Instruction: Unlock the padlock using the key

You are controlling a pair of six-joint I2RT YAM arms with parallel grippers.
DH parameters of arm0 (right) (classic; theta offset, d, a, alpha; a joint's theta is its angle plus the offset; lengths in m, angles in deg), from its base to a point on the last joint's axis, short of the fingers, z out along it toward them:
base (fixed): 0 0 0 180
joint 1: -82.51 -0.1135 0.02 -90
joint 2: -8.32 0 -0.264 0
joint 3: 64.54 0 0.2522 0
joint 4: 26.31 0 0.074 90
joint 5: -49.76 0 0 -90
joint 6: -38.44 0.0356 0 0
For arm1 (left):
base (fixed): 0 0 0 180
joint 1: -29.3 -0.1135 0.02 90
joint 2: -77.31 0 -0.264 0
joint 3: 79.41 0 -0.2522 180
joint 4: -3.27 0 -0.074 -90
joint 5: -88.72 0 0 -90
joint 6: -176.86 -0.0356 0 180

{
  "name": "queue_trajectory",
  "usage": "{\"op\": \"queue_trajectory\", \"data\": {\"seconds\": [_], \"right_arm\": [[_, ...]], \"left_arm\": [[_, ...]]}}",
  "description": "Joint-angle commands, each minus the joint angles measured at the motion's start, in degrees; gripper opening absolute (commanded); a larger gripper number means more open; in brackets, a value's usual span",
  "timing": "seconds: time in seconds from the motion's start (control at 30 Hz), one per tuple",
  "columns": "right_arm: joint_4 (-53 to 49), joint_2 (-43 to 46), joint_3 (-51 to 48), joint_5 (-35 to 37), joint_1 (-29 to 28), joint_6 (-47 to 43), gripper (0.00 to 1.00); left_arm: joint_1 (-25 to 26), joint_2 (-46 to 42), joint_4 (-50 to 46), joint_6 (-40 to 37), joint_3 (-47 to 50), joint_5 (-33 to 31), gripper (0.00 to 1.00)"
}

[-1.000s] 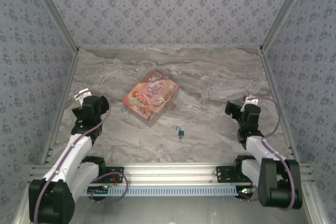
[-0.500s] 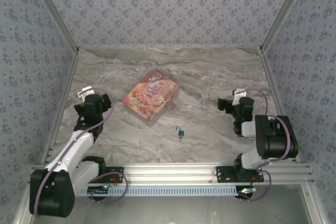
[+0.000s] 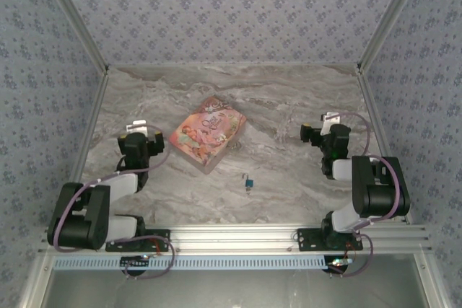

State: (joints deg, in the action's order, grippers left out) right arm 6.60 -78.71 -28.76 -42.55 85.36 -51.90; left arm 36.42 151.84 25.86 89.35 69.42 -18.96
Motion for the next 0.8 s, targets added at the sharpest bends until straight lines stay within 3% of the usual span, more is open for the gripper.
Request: {"op": "queue_trajectory", "data": {"seconds": [0.0,0.2,0.37,0.43,0.77], "right_arm": [[-0.45,-0.20,0.40,1.04,-0.12,-0.78,1.00],[-0.45,-0.21,0.44,1.04,-0.12,-0.80,1.00],[-0.45,-0.22,0.39,1.02,-0.06,-0.78,1.00],[-0.45,-0.10,0.39,1.10,-0.17,-0.78,1.00],[-0.53,-0.08,0.44,2.73,-1.14,-1.42,1.00]], "left_arm": [[-0.61,2.70,12.83,-5.73,0.05,5.03,0.99],[-3.04,14.23,28.52,-5.64,2.29,10.14,1.00],[-5.90,12.93,10.95,-2.37,-5.52,11.81,0.99],[-9.12,13.21,10.34,-0.14,-6.04,16.95,0.99],[-8.60,13.28,10.31,-0.46,-6.19,15.73,0.99]]}}
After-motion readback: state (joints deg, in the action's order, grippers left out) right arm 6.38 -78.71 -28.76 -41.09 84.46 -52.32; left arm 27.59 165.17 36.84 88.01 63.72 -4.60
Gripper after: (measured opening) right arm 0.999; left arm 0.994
